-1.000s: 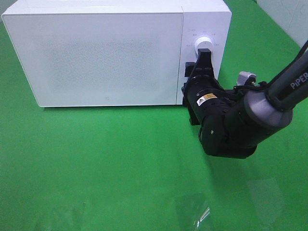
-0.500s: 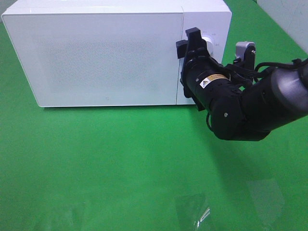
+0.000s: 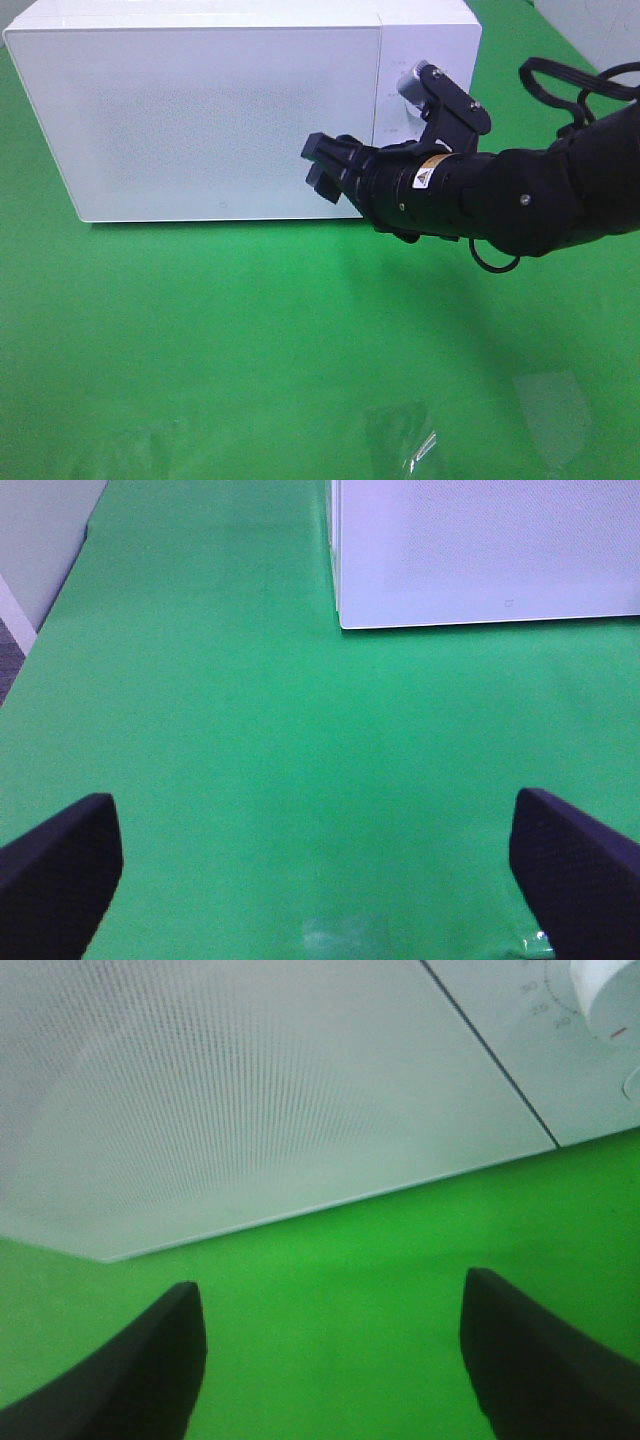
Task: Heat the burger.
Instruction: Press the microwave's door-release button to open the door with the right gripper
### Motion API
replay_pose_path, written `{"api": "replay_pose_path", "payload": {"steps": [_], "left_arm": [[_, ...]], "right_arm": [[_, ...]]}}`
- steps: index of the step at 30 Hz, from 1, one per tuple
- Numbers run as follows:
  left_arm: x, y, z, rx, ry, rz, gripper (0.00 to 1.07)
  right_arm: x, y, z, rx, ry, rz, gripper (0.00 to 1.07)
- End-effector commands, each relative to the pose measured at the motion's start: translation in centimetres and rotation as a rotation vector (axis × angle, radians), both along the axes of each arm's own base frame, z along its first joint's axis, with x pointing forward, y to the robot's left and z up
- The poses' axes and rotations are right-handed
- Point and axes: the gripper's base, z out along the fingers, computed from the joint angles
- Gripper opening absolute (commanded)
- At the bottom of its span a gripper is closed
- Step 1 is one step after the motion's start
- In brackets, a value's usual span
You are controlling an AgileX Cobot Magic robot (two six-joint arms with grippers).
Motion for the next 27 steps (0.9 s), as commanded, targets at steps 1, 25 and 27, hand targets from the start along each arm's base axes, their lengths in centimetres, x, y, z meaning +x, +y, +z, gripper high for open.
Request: {"api": "replay_pose_path", "payload": {"steps": [1, 25, 27], "left_arm": [[-0.2, 0.0, 0.1, -0.006, -0.031, 0.008, 0.98], [-0.2, 0.0, 0.1, -0.006, -0.031, 0.008, 0.98], [-0.2, 0.0, 0.1, -0.006, -0.031, 0.008, 0.98]], "right_arm": [[-0.7, -0.3, 0.5, -0.133, 0.009, 0.095, 0.68], [-9.1, -5.7, 6.9, -0.724, 0.244, 0.623, 0.68], [-9.9, -6.3, 7.2, -0.738, 0.286, 0.636, 0.68]]}}
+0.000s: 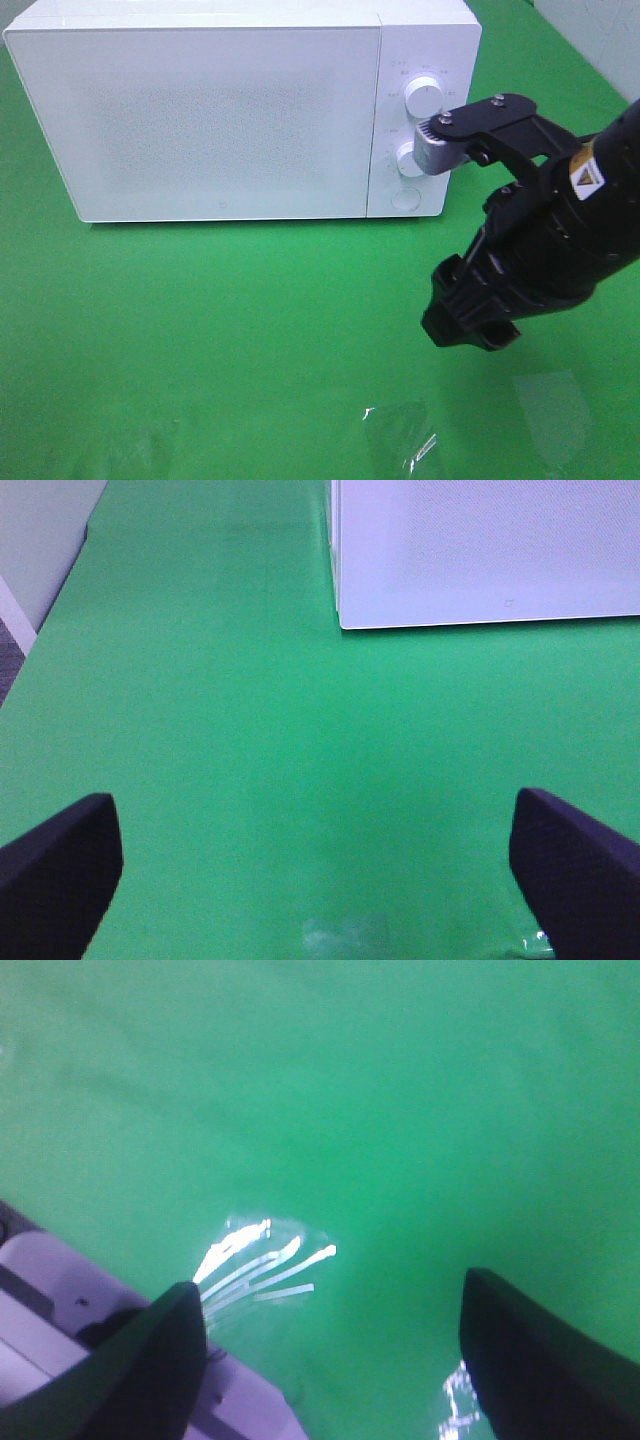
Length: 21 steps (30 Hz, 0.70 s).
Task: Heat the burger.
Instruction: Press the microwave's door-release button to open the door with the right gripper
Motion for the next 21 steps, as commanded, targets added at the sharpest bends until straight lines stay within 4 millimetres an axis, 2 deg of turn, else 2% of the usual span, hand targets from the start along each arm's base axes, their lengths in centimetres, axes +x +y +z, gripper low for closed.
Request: {"api": "replay_pose_path", "payload": {"steps": [1, 3, 5, 8, 9, 12, 21], "left_arm": [[-0.2, 0.0, 0.1, -0.006, -0.031, 0.008, 0.98], [-0.2, 0.0, 0.1, -0.006, -0.031, 0.008, 0.98], [-0.2, 0.0, 0.1, -0.006, -0.031, 0.008, 0.98], [-0.2, 0.0, 0.1, -0.006, -0.031, 0.008, 0.98], [-0.2, 0.0, 0.1, -0.006, -0.031, 0.008, 0.98], [-0.2, 0.0, 0.1, -0.006, -0.031, 0.008, 0.98], [-0.2, 0.0, 0.1, -0.006, -0.031, 0.008, 0.98]], "right_arm": [[-0.9, -0.9, 0.5, -0.047, 0.045, 0.010, 0.68], [-1.2, -1.1, 0.8, -0.052, 0.053, 0.010, 0.68], [-2.8, -2.3, 1.2, -0.065, 0.069, 0.012, 0.68], [-3.8, -3.1, 1.2, -0.061, 0.053, 0.014, 0.68], [-4.8, -3.9, 1.2, -0.051, 0.034, 0.008, 0.68], [-5.7, -4.6, 1.2, -0.041, 0.015, 0.013, 0.68], [-9.5, -7.6, 2.8, 0.064, -0.165, 0.010, 0.68]]}}
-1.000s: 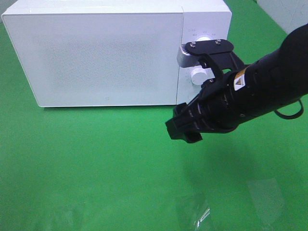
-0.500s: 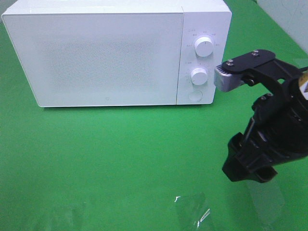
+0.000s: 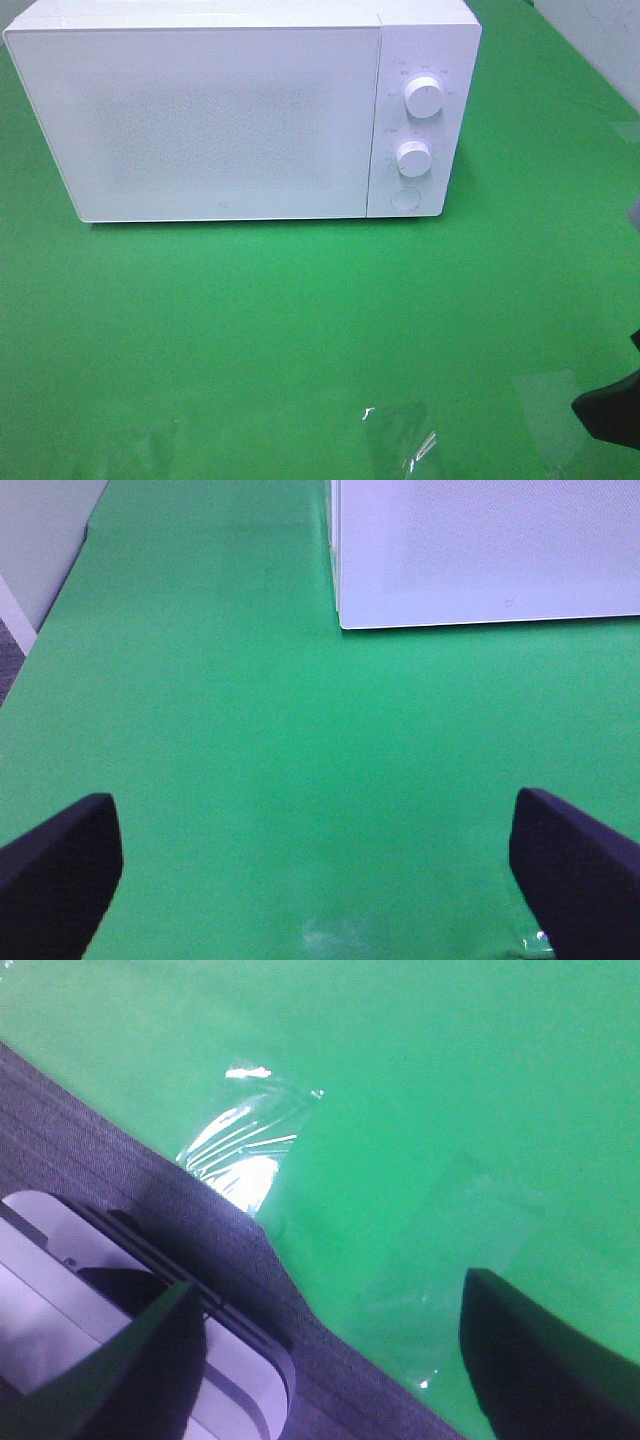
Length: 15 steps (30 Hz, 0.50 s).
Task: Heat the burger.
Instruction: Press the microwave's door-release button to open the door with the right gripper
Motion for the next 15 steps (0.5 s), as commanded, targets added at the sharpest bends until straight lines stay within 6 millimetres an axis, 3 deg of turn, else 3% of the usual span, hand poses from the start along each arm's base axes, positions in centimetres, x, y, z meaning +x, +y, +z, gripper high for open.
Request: {"api": "replay_pose_path", "payload": {"steps": [1, 6, 15], "left_arm": [[-0.2, 0.0, 0.1, -0.006, -0.031, 0.008, 0.98], [-0.2, 0.0, 0.1, -0.006, -0.031, 0.008, 0.98], [-0.2, 0.0, 0.1, -0.006, -0.031, 0.008, 0.98]], "right_arm": [[-0.8, -0.8, 0.3, 0.025, -0.057, -0.003, 0.68], [-2.0, -2.5, 0.7, 0.074, -0.132, -0.067, 0.68], [-4.1, -6.1, 2.5, 0.155, -0.337, -0.348, 0.68]]}}
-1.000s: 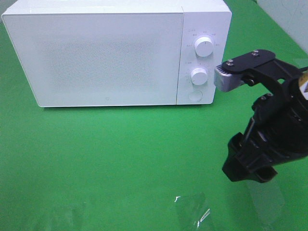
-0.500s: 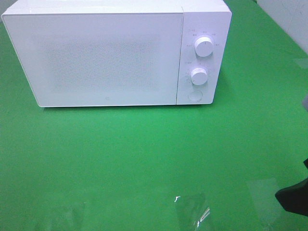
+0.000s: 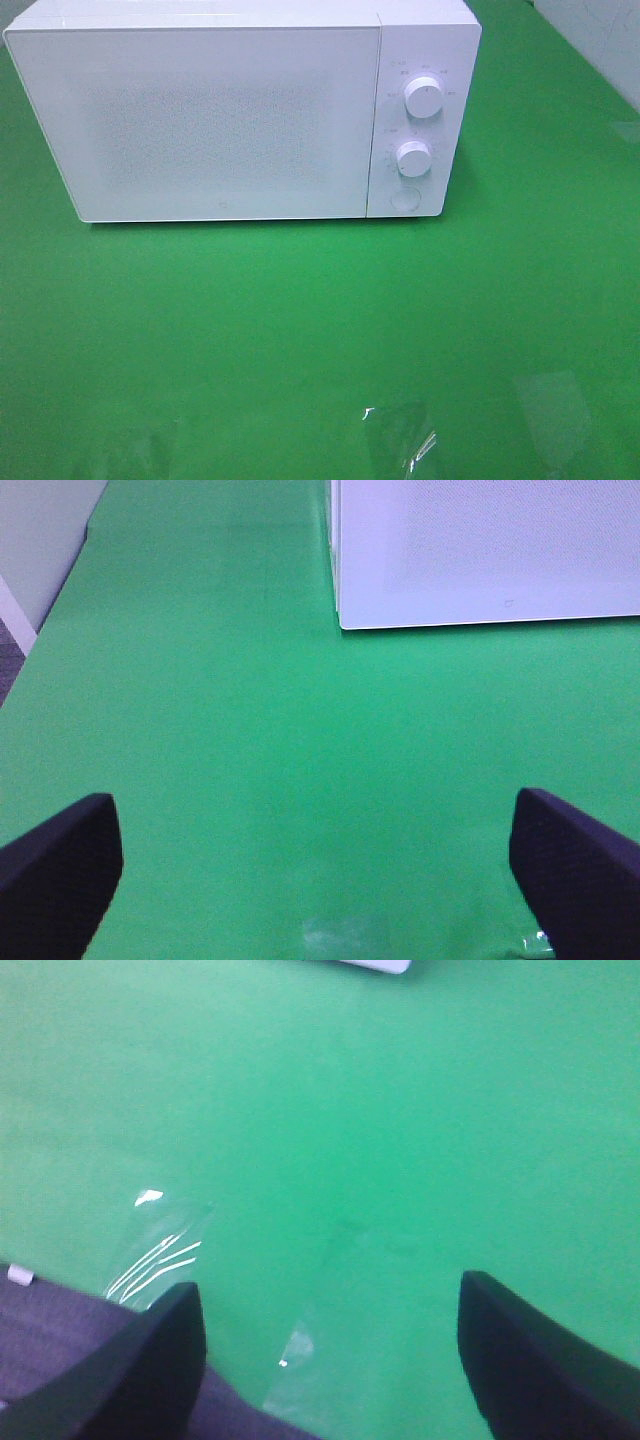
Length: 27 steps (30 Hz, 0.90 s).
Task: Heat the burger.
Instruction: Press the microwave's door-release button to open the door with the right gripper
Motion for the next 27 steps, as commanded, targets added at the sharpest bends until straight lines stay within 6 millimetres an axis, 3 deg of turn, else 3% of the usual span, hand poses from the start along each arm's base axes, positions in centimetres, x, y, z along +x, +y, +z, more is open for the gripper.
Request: {"api": "replay_pose_path", "payload": {"steps": [1, 4, 9, 13, 27], "left_arm": [[-0.2, 0.0, 0.1, -0.006, -0.031, 0.008, 0.98], [-0.2, 0.0, 0.1, -0.006, -0.031, 0.008, 0.98], [-0.2, 0.0, 0.1, -0.006, -0.031, 0.008, 0.98], [-0.2, 0.0, 0.1, -0.006, -0.031, 0.008, 0.98], [-0.2, 0.0, 0.1, -0.007, -0.027, 0.008, 0.98]], "right_arm": [[-1.6, -1.4, 0.6, 0.025, -0.103, -0.115, 0.68], [-3.5, -2.2, 0.5, 0.028, -0.141, -0.205, 0.68], [-4.8, -2.5, -0.1, 0.032, -0.176, -0.257, 0.68], [-7.1, -2.8, 0.1, 0.054, -0.318, -0.330, 0.67], [-7.7, -2.8, 0.1, 0.056, -0.357, -0.361, 0.64]]}}
